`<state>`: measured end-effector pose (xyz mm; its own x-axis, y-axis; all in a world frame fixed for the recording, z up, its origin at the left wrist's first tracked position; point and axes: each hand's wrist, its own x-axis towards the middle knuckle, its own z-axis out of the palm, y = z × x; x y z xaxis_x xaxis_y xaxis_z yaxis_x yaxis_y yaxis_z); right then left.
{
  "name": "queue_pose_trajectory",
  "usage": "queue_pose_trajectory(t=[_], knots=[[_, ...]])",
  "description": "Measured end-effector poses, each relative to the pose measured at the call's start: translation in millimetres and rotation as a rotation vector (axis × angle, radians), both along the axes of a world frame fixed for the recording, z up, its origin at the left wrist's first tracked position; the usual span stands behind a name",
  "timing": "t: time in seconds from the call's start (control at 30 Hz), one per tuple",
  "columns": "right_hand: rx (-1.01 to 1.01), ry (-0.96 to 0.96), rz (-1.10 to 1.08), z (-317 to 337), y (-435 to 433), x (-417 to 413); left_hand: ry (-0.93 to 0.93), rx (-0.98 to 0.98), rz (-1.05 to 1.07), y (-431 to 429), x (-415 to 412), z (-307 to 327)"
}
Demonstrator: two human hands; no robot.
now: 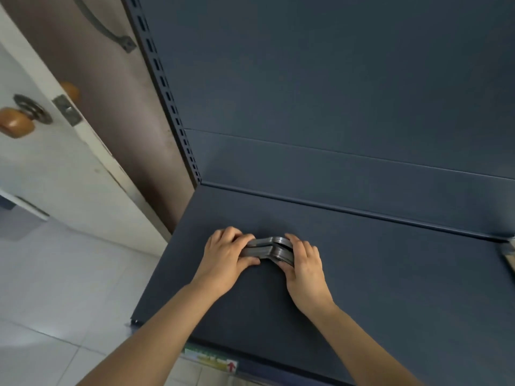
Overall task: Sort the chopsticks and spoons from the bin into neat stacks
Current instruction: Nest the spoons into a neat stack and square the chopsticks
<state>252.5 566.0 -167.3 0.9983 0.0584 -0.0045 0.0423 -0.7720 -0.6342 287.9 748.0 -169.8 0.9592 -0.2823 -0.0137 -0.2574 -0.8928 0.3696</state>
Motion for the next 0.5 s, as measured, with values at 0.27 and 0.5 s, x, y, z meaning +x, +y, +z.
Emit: queue_pose_trajectory(t=[0.27, 0.5], knots=[[-0.008, 0.008, -0.027, 3.4, 21.3, 6.8, -0.046, -0.022, -0.05, 18.9, 11.5, -8.7], [0.052, 0.038, -0.076, 5.2, 30.2, -1.8, -0.049, 0.16, -0.194, 24.7, 12.4, -15.3]])
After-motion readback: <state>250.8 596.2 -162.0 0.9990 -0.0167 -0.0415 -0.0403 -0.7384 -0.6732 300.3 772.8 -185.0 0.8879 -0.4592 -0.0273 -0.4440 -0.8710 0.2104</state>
